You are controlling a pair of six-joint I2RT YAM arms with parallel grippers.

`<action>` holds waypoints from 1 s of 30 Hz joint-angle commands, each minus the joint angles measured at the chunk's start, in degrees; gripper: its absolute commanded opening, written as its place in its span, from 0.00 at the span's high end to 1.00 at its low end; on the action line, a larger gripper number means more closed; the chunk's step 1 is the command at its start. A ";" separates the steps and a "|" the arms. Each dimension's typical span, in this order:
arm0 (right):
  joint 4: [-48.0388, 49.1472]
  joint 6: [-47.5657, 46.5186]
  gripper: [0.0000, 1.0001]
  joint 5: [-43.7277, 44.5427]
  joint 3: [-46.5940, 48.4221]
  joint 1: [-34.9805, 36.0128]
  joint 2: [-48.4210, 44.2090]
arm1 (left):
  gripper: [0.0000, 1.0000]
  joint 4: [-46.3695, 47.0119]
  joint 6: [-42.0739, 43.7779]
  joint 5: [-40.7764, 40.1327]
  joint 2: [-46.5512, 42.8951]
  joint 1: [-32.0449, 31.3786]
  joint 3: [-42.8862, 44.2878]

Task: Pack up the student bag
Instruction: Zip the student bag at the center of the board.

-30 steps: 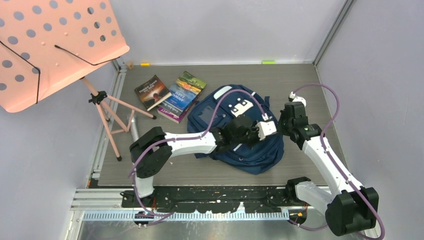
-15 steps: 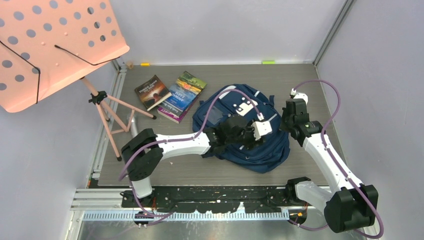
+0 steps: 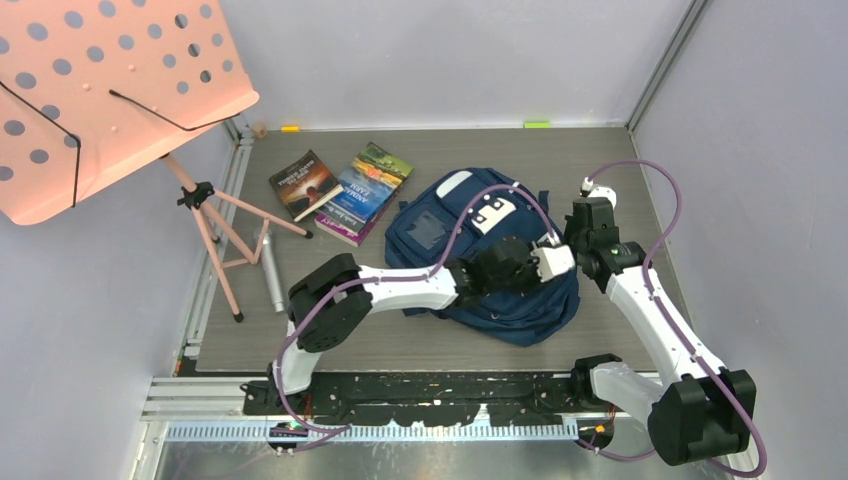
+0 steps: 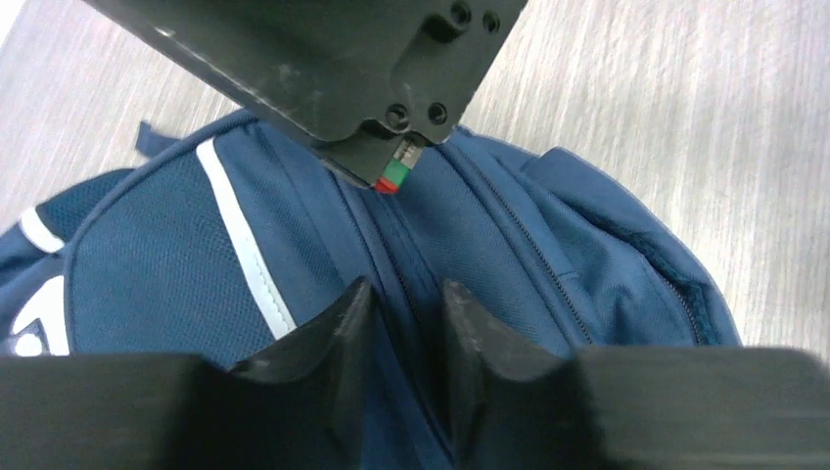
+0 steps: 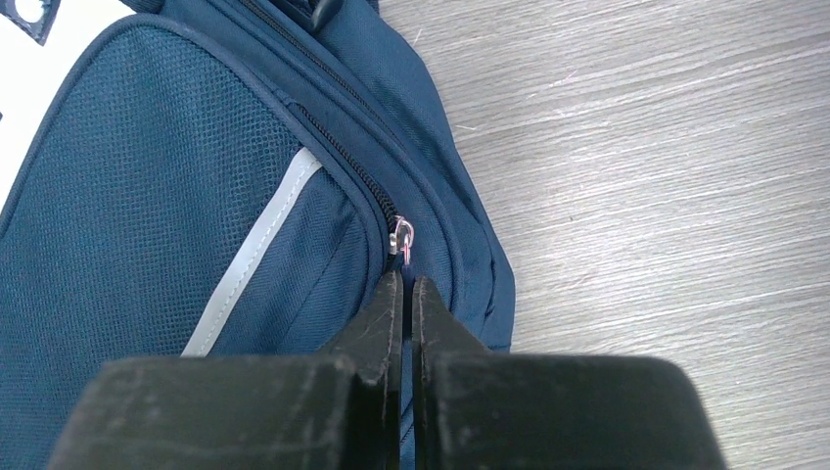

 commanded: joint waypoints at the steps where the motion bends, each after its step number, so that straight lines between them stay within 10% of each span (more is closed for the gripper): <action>1: 3.74 1.13 0.99 -0.17 3.02 -0.11 -0.79 | 0.84 -3.35 4.40 -14.26 1.82 -2.62 3.32; 3: 3.73 0.20 0.99 0.49 3.02 -0.11 -0.83 | 1.00 -2.62 3.81 -15.14 0.59 -2.79 1.95; 10: 4.05 -4.16 0.99 6.42 4.54 -0.11 -0.86 | 1.00 0.68 1.01 -15.55 -7.53 -2.72 -7.12; 30: 12.21 -20.39 1.00 -15.22 8.13 -3.71 4.97 | 1.00 -6.15 6.76 7.85 -30.85 -2.75 -26.08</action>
